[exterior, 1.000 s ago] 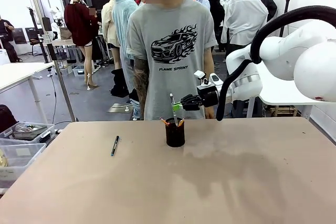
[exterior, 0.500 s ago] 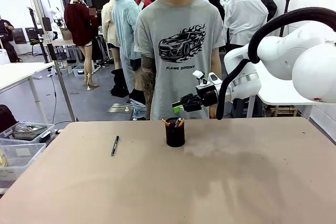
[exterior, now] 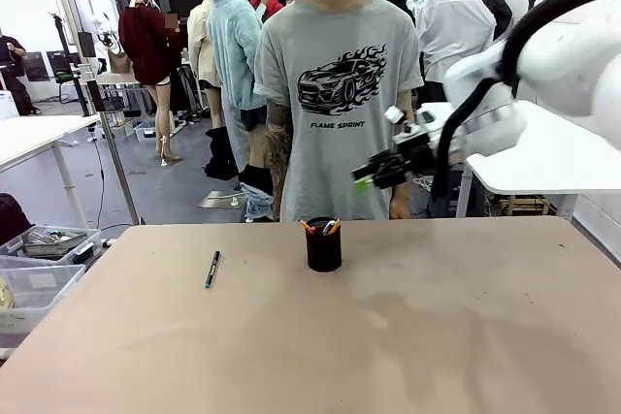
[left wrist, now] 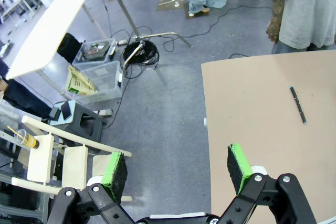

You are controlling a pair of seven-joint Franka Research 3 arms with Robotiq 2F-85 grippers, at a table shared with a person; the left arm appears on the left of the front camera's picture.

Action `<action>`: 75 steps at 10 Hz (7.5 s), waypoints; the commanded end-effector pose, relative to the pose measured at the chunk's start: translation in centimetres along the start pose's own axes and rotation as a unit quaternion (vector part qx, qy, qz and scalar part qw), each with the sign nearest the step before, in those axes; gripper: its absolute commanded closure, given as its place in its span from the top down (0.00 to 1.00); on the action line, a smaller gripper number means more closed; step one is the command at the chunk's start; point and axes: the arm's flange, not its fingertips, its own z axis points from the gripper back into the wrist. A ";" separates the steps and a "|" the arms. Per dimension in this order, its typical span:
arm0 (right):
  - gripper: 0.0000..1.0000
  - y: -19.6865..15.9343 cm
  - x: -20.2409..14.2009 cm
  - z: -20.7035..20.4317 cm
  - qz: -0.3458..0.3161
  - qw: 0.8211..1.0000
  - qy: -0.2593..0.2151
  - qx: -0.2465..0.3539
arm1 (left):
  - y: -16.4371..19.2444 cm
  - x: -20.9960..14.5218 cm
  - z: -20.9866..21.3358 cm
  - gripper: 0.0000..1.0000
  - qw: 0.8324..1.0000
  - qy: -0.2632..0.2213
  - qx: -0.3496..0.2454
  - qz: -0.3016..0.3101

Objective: Place the pens into the pen holder.
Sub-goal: Pick up a writing instrument from the table and place it into the Pen holder.

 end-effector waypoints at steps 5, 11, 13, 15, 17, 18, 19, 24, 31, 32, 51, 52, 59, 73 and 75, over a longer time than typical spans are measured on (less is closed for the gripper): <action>0.66 11.7 0.8 15.2 -0.238 0.921 0.196 -0.238 | -0.2 0.0 -0.2 1.00 1.000 -0.003 0.005 0.003; 0.66 15.5 2.5 22.8 -0.424 0.761 0.323 -0.370 | -0.2 0.0 -0.2 1.00 1.000 -0.003 0.005 0.003; 0.66 15.6 2.8 23.2 -0.461 0.718 0.360 -0.378 | -0.2 0.0 -0.2 1.00 1.000 -0.003 0.005 0.003; 0.66 15.0 1.4 22.9 -0.446 0.728 0.363 -0.373 | -0.2 0.0 -0.2 1.00 1.000 -0.003 0.005 0.003; 0.66 16.1 1.9 23.5 -0.450 0.726 0.354 -0.381 | 0.0 0.0 0.0 1.00 1.000 0.000 0.000 0.000; 0.66 16.1 1.9 23.5 -0.450 0.726 0.354 -0.381 | -2.6 1.4 -0.9 1.00 0.999 0.013 -0.023 -0.022; 0.66 16.1 1.9 23.5 -0.450 0.726 0.354 -0.381 | -5.5 3.2 -3.6 1.00 0.997 0.046 -0.036 -0.049; 0.66 16.1 1.9 23.5 -0.450 0.726 0.354 -0.381 | -21.8 6.3 -15.5 1.00 0.986 0.152 -0.034 -0.067; 0.66 16.1 1.9 23.5 -0.450 0.726 0.354 -0.381 | -24.9 3.2 -18.8 1.00 0.971 0.210 -0.086 -0.070; 0.66 16.1 1.9 23.5 -0.450 0.726 0.354 -0.381 | -27.1 3.6 -22.0 1.00 0.959 0.244 -0.116 -0.082; 0.66 16.1 1.9 23.5 -0.450 0.726 0.354 -0.381 | -35.5 0.2 -40.3 1.00 0.909 0.377 -0.165 -0.063; 0.66 16.1 1.9 23.5 -0.450 0.726 0.354 -0.381 | -35.6 0.0 -40.5 1.00 0.909 0.379 -0.162 -0.063; 0.66 16.1 1.9 23.5 -0.450 0.726 0.354 -0.381 | -35.9 0.3 -40.7 0.19 0.906 0.388 -0.157 -0.067; 0.66 16.1 1.9 23.5 -0.450 0.726 0.354 -0.381 | -34.3 4.3 -36.1 0.00 0.872 0.217 -0.423 -0.116; 0.66 16.1 1.9 23.5 -0.450 0.726 0.354 -0.381 | -35.1 6.5 -36.0 0.00 0.869 0.127 -0.459 -0.131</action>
